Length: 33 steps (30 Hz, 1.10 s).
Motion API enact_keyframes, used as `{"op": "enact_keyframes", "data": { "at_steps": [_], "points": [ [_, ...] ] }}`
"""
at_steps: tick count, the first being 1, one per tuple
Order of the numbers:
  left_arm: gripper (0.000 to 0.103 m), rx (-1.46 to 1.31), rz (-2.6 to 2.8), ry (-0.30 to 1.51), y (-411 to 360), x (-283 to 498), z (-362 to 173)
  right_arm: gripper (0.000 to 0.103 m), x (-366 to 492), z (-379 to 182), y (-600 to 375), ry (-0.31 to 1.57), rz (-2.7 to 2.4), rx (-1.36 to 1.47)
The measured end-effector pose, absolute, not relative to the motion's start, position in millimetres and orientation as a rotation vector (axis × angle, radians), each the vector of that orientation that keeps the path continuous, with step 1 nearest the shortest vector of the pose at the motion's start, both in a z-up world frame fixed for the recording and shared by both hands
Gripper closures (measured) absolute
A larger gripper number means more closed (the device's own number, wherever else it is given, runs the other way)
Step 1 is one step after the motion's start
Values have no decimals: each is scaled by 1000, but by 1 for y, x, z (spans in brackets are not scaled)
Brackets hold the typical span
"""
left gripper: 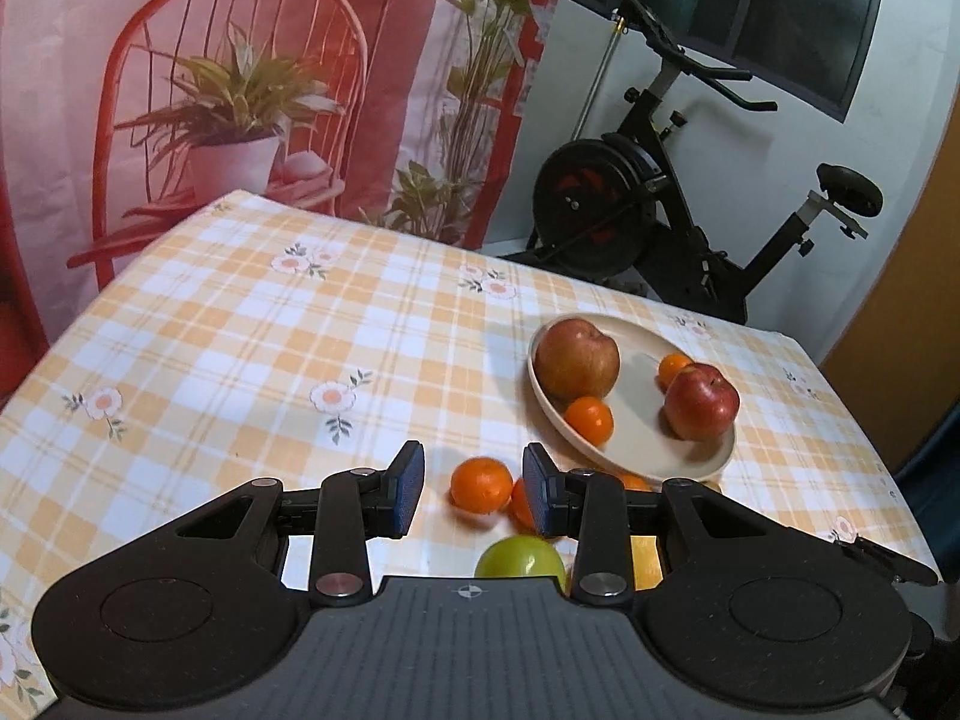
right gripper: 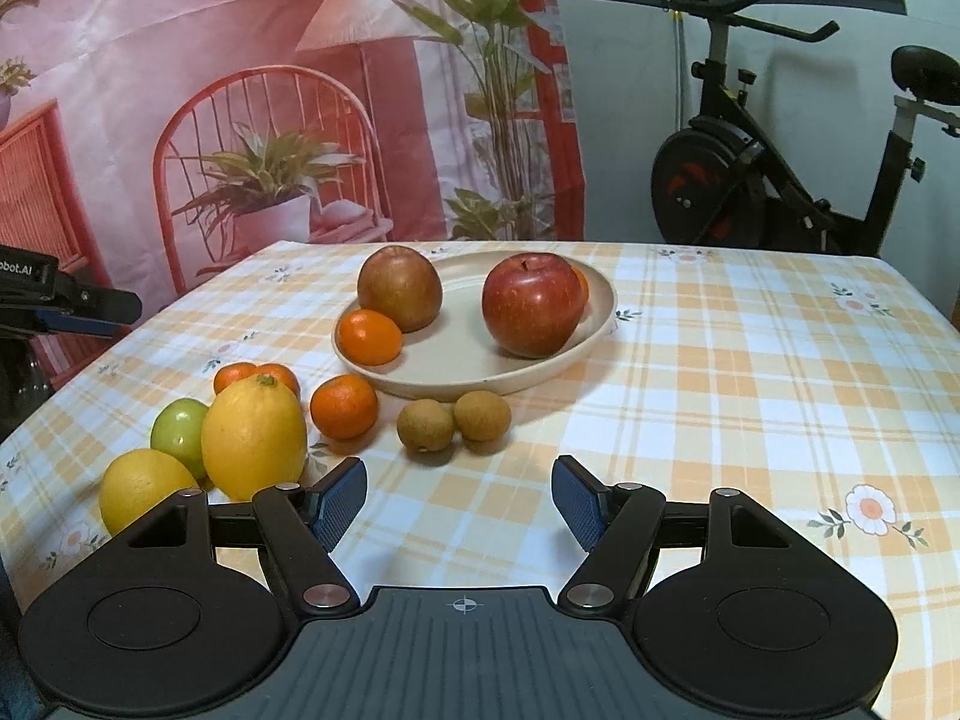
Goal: Organize fruits
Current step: 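Move the left gripper to a tangerine in the pile and grasp it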
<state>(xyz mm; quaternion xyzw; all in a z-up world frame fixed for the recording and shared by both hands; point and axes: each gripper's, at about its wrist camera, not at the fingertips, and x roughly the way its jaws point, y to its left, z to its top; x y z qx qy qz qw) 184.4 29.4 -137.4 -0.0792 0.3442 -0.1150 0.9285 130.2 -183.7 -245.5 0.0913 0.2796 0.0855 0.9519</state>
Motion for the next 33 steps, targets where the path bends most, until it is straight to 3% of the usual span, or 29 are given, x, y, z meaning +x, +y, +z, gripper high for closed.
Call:
{"op": "enact_keyframes", "data": {
  "at_steps": [20,33],
  "points": [
    [65,-138,-279,656,54,206,-123,42,142,-237,-163,627,180,138],
    [66,-79,-402,785,39,233,-172,44,148,-234,-153,644,195,112]
  ]
}}
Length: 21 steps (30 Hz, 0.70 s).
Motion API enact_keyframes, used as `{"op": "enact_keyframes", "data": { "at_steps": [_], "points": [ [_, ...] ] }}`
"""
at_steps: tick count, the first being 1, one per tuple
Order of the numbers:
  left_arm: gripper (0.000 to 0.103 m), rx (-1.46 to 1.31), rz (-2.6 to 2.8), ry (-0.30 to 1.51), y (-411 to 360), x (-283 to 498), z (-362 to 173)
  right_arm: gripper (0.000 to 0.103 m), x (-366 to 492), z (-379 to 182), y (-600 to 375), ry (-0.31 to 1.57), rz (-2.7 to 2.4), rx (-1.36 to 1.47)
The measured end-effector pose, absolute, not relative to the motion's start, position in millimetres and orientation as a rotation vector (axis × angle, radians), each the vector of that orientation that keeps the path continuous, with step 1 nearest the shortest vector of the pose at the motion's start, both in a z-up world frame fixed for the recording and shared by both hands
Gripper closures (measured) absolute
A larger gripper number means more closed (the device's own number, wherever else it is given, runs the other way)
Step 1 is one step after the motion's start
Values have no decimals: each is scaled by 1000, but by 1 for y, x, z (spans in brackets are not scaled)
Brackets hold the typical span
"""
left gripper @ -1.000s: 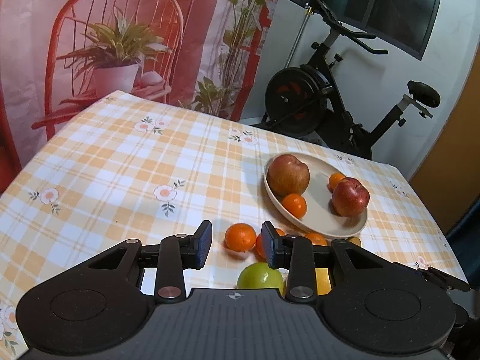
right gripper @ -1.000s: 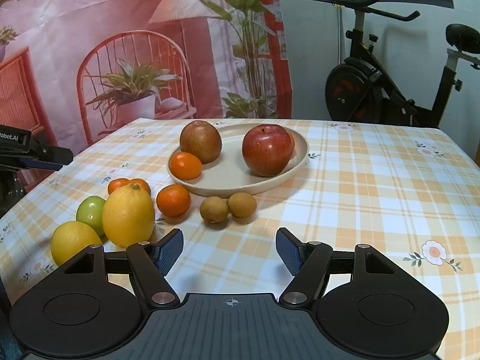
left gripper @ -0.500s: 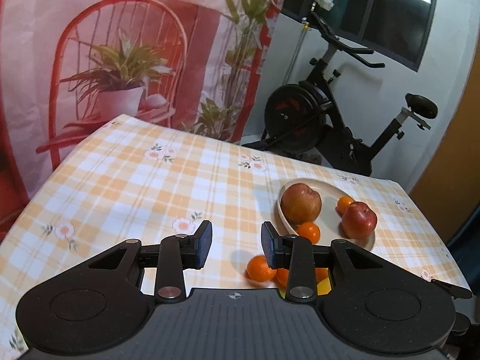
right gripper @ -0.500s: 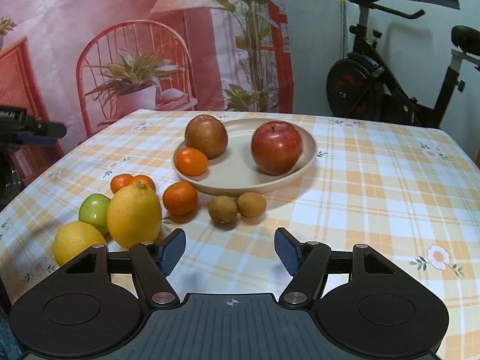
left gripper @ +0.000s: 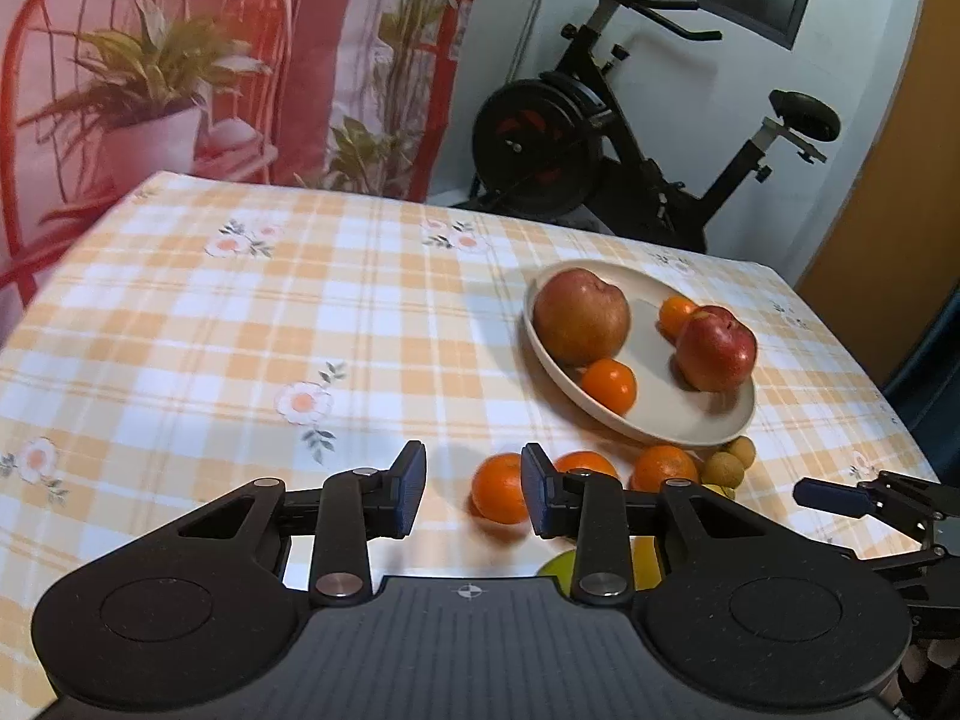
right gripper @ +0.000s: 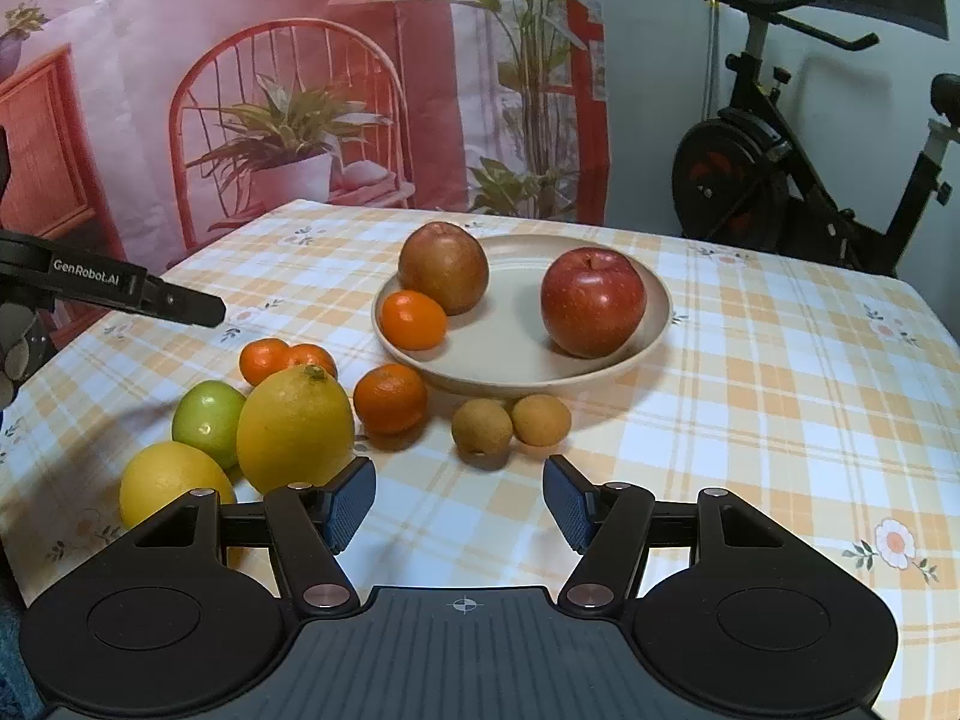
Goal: Organize fruits
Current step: 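Move the left gripper to a tangerine in the pile and grasp it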
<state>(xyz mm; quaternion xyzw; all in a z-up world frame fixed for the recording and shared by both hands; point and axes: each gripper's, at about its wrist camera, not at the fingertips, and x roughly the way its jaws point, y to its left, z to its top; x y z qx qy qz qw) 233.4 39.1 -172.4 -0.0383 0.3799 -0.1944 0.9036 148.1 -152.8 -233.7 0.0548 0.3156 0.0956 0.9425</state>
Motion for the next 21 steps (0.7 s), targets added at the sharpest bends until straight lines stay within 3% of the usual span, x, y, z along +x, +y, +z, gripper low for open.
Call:
{"op": "enact_keyframes", "data": {
  "at_steps": [21],
  "points": [
    [66,-178,-418,899,26,253,-196,44,148,-245,-164,656,193,162]
  ]
}}
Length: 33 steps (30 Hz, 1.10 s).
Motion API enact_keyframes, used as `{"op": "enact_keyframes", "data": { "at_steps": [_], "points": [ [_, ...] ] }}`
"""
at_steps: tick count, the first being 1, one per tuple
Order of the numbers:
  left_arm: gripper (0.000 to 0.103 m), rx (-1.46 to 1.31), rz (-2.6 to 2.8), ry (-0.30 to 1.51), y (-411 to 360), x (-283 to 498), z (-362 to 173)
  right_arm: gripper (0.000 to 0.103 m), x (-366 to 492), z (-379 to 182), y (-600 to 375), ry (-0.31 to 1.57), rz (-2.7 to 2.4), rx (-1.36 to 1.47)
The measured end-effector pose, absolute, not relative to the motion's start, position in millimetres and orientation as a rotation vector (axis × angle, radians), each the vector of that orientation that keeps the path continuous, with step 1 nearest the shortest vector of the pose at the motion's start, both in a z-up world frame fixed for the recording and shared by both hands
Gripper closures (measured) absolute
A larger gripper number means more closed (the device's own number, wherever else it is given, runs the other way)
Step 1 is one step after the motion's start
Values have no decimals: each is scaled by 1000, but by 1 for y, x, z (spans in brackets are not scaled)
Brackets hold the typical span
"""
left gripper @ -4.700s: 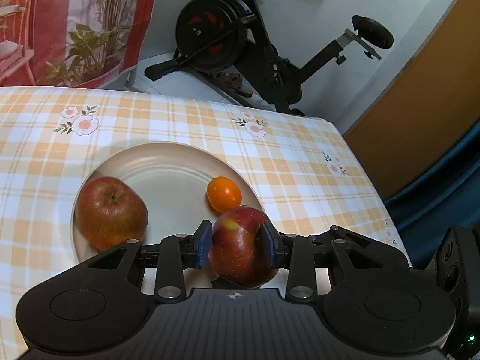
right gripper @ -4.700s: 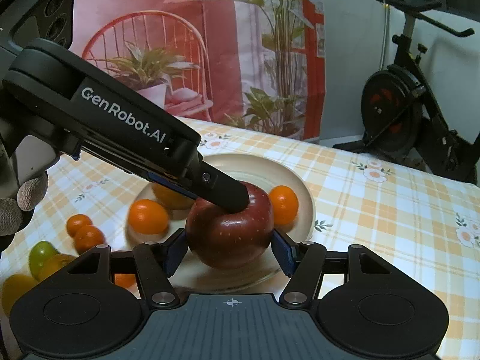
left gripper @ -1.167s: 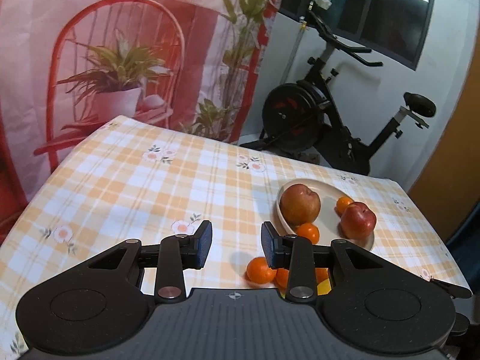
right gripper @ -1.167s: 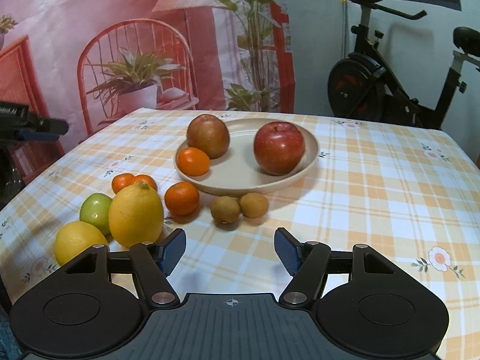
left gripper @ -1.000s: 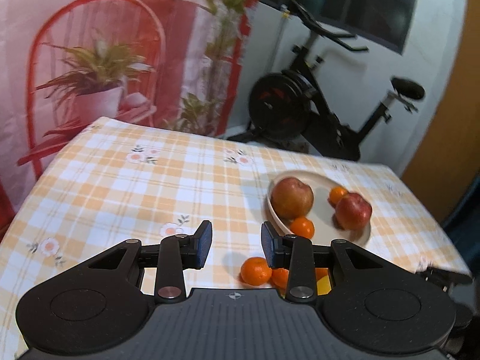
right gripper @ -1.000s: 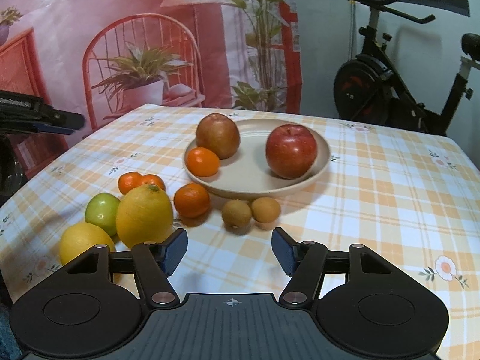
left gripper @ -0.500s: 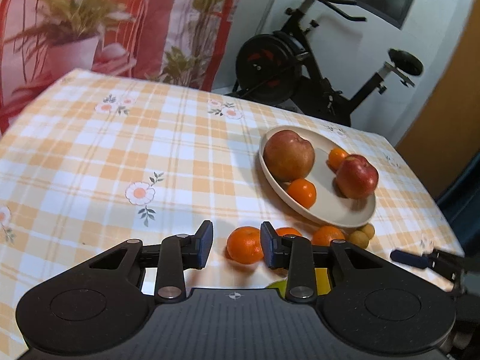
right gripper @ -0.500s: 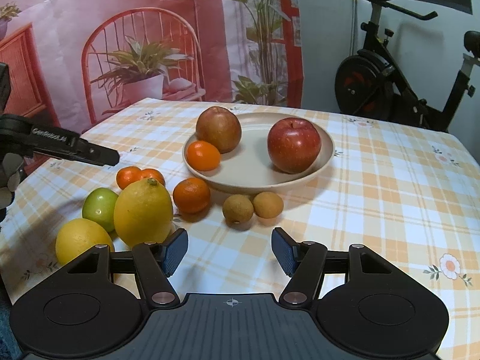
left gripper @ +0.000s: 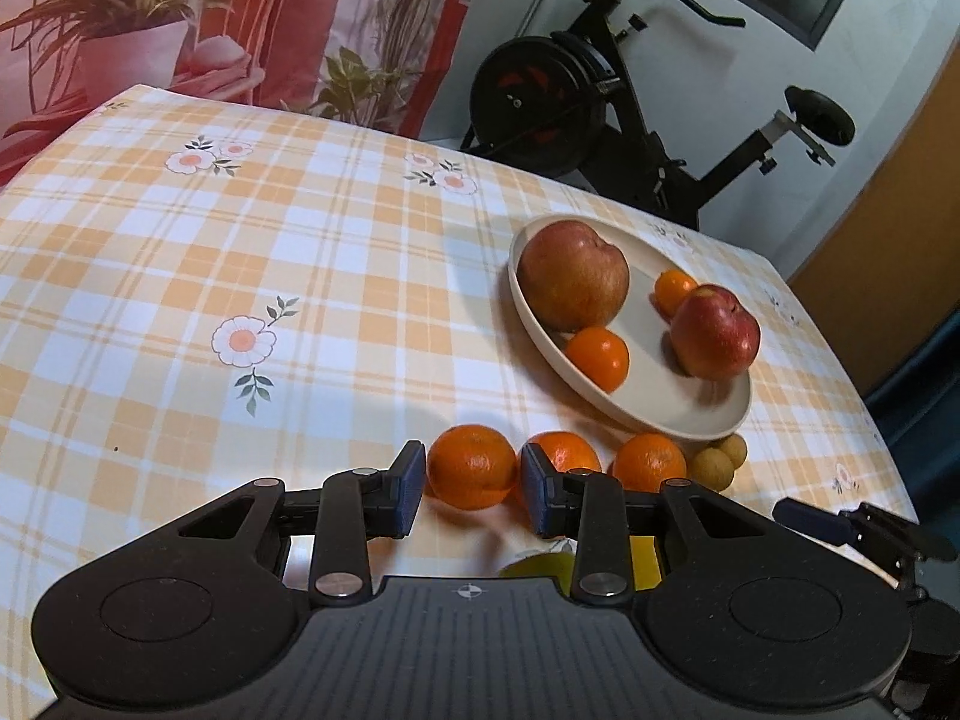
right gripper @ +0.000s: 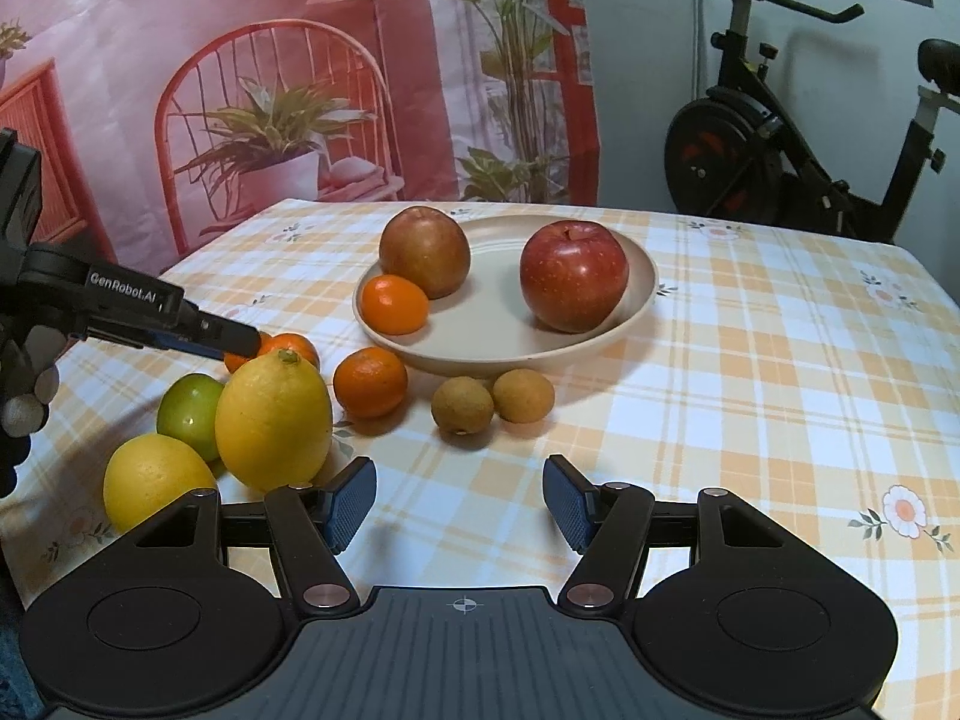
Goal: Organize fruits
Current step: 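Move the left gripper to a tangerine in the pile and grasp it, then grasp a green apple with the right gripper while the left gripper holds the tangerine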
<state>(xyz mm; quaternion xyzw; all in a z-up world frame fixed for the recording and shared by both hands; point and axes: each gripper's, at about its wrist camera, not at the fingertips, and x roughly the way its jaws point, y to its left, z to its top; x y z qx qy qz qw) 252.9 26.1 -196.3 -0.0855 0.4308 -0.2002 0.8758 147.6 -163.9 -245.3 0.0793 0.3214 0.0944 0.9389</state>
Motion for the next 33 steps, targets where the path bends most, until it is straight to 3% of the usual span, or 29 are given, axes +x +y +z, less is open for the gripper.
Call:
{"op": "enact_keyframes", "data": {
  "at_steps": [19,33],
  "points": [
    [69,-122,-403,861,32,241,-190,44,148,-241,-164,647,194,163],
    [69,-128,-328,735,62,205,-152,44,172,-191,-120,580,339,92]
  ]
}}
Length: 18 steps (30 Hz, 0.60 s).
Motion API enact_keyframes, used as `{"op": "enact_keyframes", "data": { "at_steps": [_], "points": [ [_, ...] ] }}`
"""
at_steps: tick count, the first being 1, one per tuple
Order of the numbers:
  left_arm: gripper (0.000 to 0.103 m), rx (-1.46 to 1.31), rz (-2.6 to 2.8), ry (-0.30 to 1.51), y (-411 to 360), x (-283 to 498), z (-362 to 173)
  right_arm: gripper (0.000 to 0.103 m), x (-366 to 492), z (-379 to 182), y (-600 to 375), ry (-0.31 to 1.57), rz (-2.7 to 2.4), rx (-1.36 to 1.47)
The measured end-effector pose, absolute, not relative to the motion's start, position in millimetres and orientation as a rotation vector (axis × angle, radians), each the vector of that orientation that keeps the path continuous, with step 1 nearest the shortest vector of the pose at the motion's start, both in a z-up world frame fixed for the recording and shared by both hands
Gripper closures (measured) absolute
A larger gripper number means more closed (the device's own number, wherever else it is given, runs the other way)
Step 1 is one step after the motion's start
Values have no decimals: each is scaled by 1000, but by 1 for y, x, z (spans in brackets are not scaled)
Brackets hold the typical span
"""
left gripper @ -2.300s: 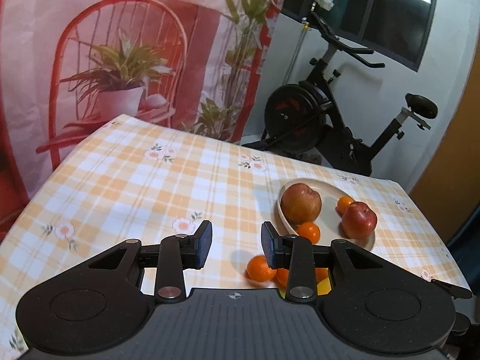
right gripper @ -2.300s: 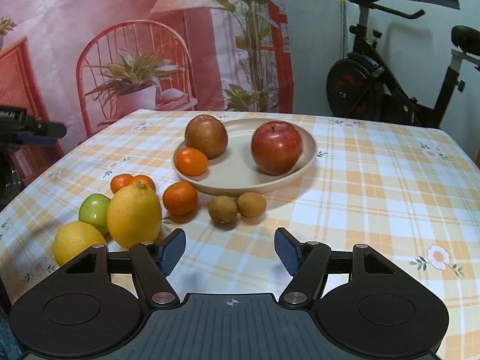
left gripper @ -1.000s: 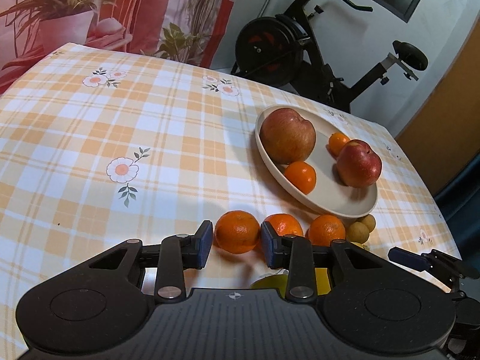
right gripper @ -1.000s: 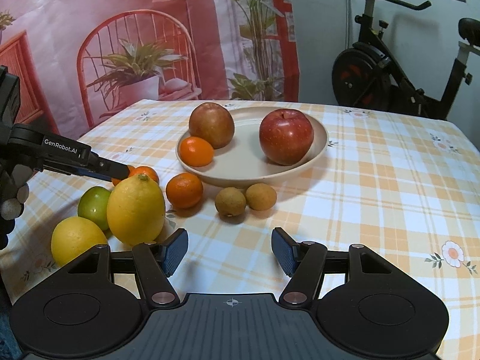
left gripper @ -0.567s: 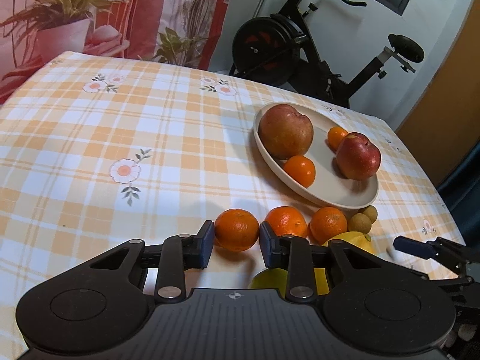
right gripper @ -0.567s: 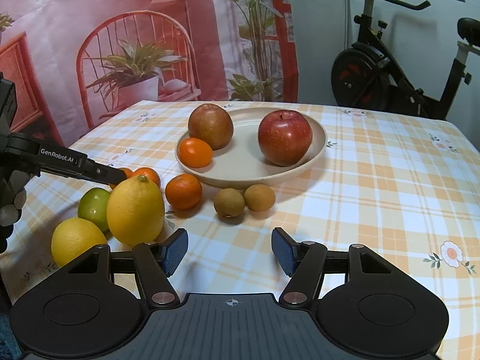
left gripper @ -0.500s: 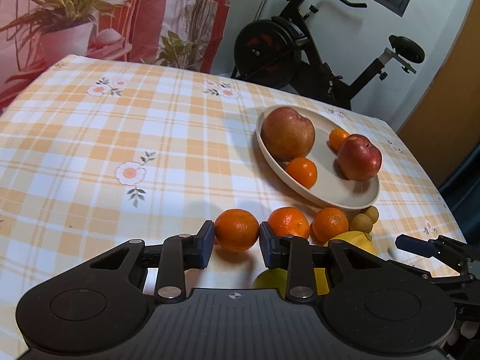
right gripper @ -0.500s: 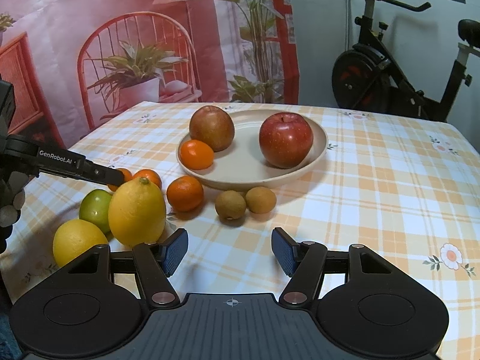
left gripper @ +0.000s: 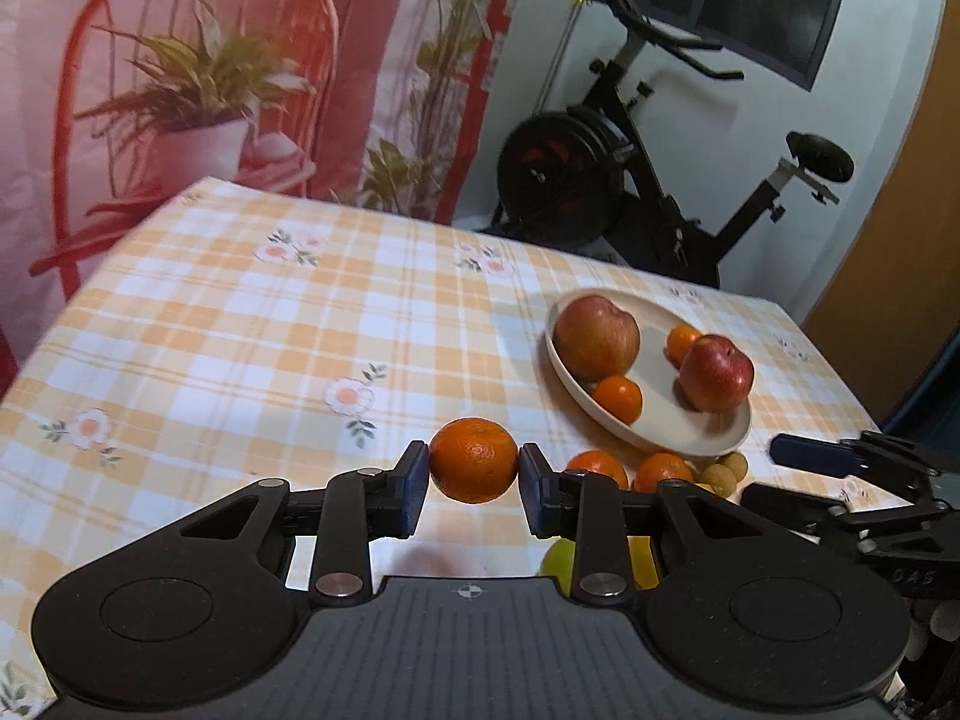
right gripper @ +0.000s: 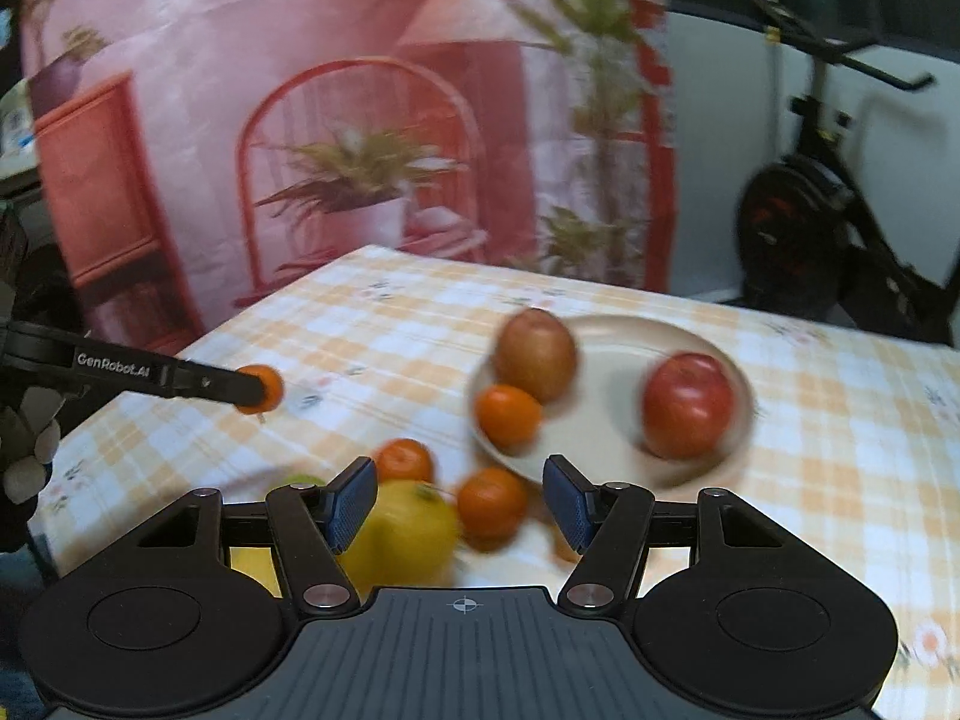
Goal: Organize fruits
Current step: 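Grasp a green apple with the right gripper while the left gripper holds the tangerine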
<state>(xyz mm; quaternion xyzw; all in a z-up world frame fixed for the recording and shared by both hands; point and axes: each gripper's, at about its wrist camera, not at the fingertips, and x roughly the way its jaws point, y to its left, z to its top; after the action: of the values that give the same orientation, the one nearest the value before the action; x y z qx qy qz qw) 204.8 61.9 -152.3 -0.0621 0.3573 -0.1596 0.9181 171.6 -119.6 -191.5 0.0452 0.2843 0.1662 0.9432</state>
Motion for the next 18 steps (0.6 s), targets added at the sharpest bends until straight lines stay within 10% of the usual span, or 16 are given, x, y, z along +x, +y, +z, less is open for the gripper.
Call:
{"op": "enact_keyframes", "data": {
  "at_steps": [18],
  "points": [
    [69,-224,-282,685,96,184,-148,50,228,-193,-18,876,576,-158]
  ]
}}
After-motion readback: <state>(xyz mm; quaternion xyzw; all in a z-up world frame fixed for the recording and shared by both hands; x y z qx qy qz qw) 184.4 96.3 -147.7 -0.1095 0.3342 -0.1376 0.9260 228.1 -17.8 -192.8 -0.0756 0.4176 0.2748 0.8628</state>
